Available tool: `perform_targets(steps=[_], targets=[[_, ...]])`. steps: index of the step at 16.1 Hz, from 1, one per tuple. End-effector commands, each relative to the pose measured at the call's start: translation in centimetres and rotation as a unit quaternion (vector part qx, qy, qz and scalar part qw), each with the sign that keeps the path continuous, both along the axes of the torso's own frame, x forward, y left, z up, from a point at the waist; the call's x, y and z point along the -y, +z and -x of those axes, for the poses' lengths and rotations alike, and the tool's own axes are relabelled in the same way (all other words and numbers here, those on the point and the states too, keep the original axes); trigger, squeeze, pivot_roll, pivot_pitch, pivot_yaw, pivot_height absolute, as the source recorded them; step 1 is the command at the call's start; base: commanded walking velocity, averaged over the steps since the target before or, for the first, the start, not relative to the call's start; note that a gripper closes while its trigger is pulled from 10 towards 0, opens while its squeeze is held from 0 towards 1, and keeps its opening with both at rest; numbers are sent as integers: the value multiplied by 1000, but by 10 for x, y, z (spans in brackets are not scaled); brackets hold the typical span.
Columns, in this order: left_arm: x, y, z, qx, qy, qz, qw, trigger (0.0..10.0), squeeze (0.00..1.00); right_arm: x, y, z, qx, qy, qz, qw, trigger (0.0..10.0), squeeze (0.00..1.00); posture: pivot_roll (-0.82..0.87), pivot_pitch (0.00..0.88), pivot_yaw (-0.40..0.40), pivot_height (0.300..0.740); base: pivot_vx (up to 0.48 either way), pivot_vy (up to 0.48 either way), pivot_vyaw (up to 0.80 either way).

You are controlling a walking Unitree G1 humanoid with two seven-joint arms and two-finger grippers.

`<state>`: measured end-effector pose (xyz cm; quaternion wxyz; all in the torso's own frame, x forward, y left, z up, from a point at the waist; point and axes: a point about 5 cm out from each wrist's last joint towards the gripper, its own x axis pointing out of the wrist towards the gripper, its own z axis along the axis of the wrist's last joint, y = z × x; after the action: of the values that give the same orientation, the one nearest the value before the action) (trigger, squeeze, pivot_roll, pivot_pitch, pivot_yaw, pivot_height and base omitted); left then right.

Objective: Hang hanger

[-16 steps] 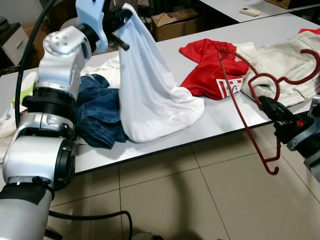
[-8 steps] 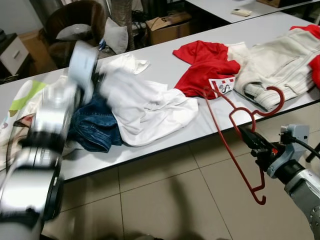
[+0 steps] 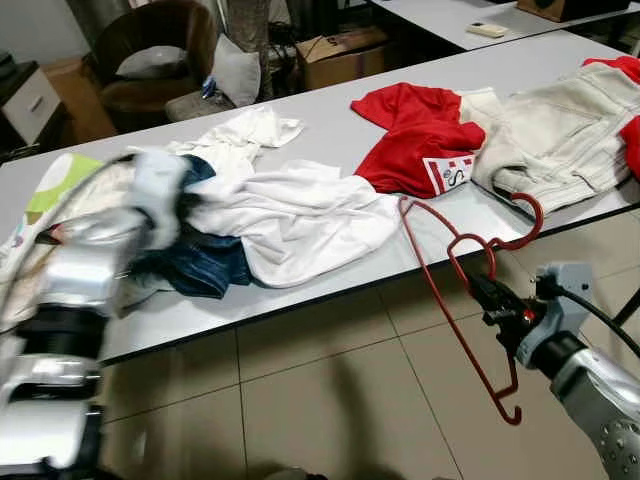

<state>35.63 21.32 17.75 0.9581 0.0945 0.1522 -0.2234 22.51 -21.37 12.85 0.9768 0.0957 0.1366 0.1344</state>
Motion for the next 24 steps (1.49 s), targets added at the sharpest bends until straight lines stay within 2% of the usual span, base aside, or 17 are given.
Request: perform_targets(steps=[1, 2, 3, 5, 6, 7, 9, 11, 12, 13, 14, 15, 16, 17, 18, 21, 24], targets=[[23, 18, -3, 8, -53, 52, 997, 0, 0, -4, 1, -4, 2, 5, 1, 1000, 10000, 0, -134, 0, 170, 740, 0, 0, 0], [36, 27, -6, 13, -76, 88, 993, 0, 0, -4, 1, -5, 3, 2, -1, 1000, 10000, 0, -134, 0, 170, 740, 0, 0, 0], [67, 57, -19, 44, -117, 167, 978, 0, 0, -3, 1, -7, 6, -6, -3, 1000, 10000, 0, -134, 0, 171, 740, 0, 0, 0], [94, 103, -38, 99, -133, 243, 956, 0, 0, 1, 1, -10, 10, -26, -7, 1000, 10000, 0, -134, 0, 171, 740, 0, 0, 0], [101, 136, -48, 153, -119, 269, 943, 0, 0, 4, 1, -12, 11, -40, -6, 999, 10000, 0, -139, 0, 177, 740, 0, 0, 0], [98, 190, -54, 233, -70, 319, 916, 0, 0, 11, 2, -14, 17, -63, 3, 998, 10000, 0, -152, 0, 191, 740, 0, 0, 0], [66, 226, -56, 294, 66, 337, 892, 0, 0, 25, 7, -15, 31, -114, 1, 993, 10000, 0, -166, 0, 216, 740, 0, 0, 0], [52, 207, -63, 270, 137, 287, 909, 0, 0, 32, 8, -15, 35, -139, 3, 990, 10000, 0, -169, 0, 221, 740, 0, 0, 0], [41, 155, -71, 210, 194, 216, 934, 0, 0, 34, 7, -14, 35, -153, 1, 988, 10000, 0, -174, 0, 227, 740, 0, 0, 0], [36, 126, -73, 177, 214, 184, 943, 0, 0, 33, 6, -14, 35, -155, 0, 987, 10000, 0, -176, 0, 228, 740, 0, 0, 0], [32, 102, -72, 148, 228, 160, 949, 2824, 0, 32, 6, -14, 34, -155, 1, 987, 10000, 0, -176, 0, 228, 740, 0, 0, 0], [28, 77, -70, 119, 242, 132, 954, 4784, 0, 31, 5, -13, 33, -154, 1, 988, 10000, 0, -178, 0, 225, 740, 0, 0, 0], [24, 53, -66, 90, 257, 101, 957, 10000, 0, 29, 4, -13, 31, -151, 1, 988, 10000, 0, -178, 0, 223, 740, 0, 0, 0], [19, 17, -58, 35, 245, 62, 967, 10000, 1000, 26, 4, -14, 28, -140, 4, 990, 10000, 0, -180, 0, 215, 740, 0, 0, 0], [16, 7, -55, 17, 235, 57, 970, 10000, 1000, 24, 4, -14, 27, -134, 6, 991, 10000, 0, -180, 0, 211, 740, 0, 0, 0], [9, 20, -57, 47, 222, 79, 971, 10000, 1000, 23, 5, -15, 31, -129, 19, 991, 10000, 0, -180, 0, 205, 740, 0, 0, 0], [4, 31, -56, 87, 167, 107, 976, 10000, 1000, 22, 20, -16, 80, -171, 23, 982, 10000, 0, -183, 0, 206, 740, 0, 0, 0]])
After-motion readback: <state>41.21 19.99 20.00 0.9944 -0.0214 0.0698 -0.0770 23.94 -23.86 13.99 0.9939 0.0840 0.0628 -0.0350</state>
